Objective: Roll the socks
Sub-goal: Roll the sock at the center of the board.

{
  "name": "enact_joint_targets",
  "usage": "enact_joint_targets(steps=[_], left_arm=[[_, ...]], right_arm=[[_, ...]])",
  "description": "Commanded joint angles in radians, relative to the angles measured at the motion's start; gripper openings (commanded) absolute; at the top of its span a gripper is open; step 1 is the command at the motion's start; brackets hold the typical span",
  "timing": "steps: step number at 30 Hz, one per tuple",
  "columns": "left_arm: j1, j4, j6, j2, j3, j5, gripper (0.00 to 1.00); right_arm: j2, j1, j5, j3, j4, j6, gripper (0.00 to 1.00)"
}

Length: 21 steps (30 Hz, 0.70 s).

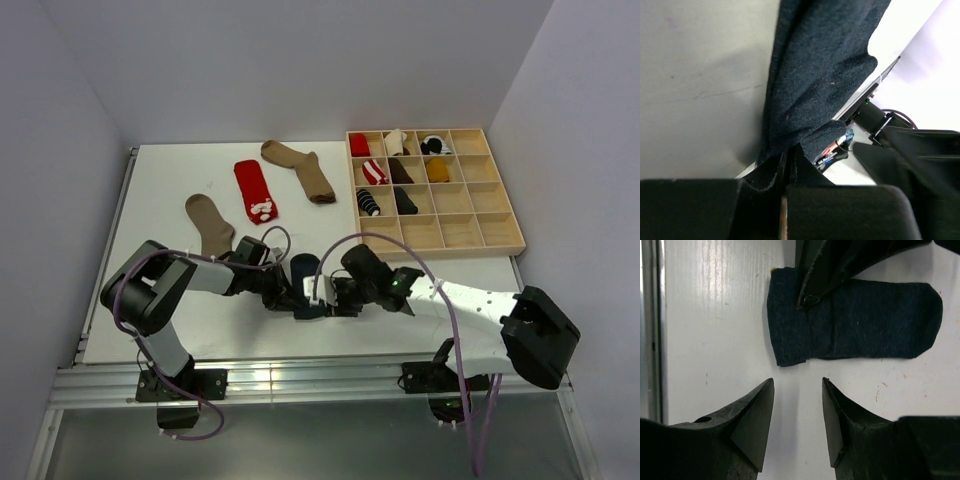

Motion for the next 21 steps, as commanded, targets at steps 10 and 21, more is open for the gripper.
enact_joint_targets(steps=[10,21], left_arm=[[0.000,-0.085,0.027,0.029,-0.046,-0.035,0.00],[0.000,-0.095,0.018,0.040,-0.028,-0.021,0.00]], right_arm=[[0.050,0.247,0.273,-0.078,0.288,-0.098,0.47],[0.081,0.295,0.261,-0.050,0.218,-0.063,0.46]])
